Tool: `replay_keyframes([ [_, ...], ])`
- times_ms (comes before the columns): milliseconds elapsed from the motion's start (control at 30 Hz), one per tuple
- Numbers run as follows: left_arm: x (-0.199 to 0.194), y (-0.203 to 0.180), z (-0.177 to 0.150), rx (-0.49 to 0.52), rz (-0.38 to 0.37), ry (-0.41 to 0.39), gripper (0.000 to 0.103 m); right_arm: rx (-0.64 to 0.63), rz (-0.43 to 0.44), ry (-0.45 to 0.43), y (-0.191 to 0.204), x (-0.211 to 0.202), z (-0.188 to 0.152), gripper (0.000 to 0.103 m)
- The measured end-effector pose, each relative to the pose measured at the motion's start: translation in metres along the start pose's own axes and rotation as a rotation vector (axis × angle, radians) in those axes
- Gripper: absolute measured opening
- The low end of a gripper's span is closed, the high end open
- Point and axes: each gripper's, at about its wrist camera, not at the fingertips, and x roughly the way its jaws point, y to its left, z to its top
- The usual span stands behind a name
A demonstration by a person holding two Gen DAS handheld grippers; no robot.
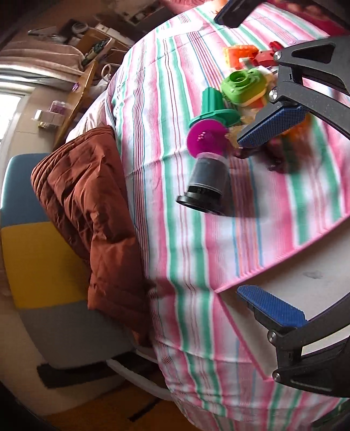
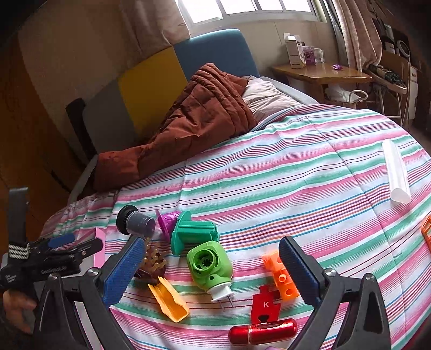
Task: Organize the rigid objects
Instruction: 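Reach the left tool to the black-capped canister and close on it, then carry the canister into the white tray with left tool while right tool grasps the orange scoop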
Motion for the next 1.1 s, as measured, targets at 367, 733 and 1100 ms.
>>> replay_keyframes([
  [367, 0.07, -0.027, 0.04, 0.077, -0.088, 0.134, 0.102, 0.014, 0.028, 0.032, -0.002, 0.005, 0.001, 0.101],
  [733, 0.041, -0.007, 0.01, -0.046, -0.17, 0.053, 0.064, -0.024, -0.004, 0.043, 0.002, 0.009, 0.001, 0.099],
  [1100, -0.044, 0.014, -0.06, -0.141, -0.213, -0.069, 0.064, -0.094, 0.116, 0.105, 0.018, 0.016, -0.006, 0.085],
])
